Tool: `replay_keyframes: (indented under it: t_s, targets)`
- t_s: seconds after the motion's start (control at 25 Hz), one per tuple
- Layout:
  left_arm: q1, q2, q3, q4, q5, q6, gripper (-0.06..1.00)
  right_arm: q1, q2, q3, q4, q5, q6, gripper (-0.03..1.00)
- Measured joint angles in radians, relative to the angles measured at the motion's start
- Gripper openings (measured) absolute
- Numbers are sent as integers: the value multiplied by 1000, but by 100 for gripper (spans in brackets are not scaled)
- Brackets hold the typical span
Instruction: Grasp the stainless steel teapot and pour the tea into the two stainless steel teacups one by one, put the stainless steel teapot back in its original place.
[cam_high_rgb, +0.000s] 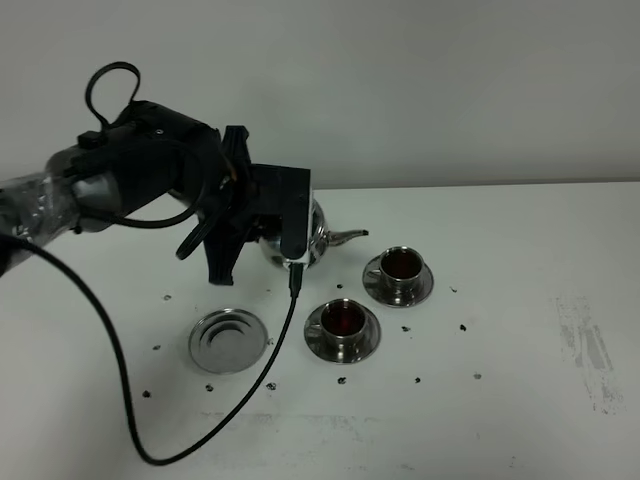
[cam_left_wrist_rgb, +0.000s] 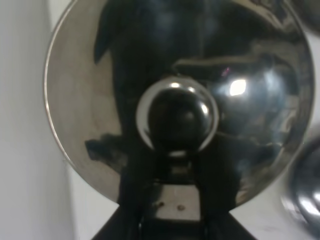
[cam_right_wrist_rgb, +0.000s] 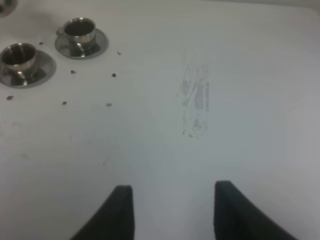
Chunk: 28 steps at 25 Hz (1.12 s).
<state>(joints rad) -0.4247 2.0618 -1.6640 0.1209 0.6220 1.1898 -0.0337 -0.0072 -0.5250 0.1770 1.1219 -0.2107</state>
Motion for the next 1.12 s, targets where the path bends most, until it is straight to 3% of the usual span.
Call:
replay_keyframes:
  t_s: [0.16,0.36,0.48,0.6,0.84,1.12]
  targets:
    - [28,-84,90,-121,-11,-29,22,0,0,0,0,0,0,36]
    - [49,-95,94,-227,-30,-261,22,0,0,0,0,0,0,36]
    - [49,-79,92,-241,-24,-438,22,0,0,0,0,0,0,36]
    - [50,-39,58,-250,44,-529,22,0,0,0,0,0,0,36]
    - [50,77,-101,-263,216,-606,22,0,0,0,0,0,0,36]
    - [50,193,-221,-243,230,-678,22,0,0,0,0,0,0,36]
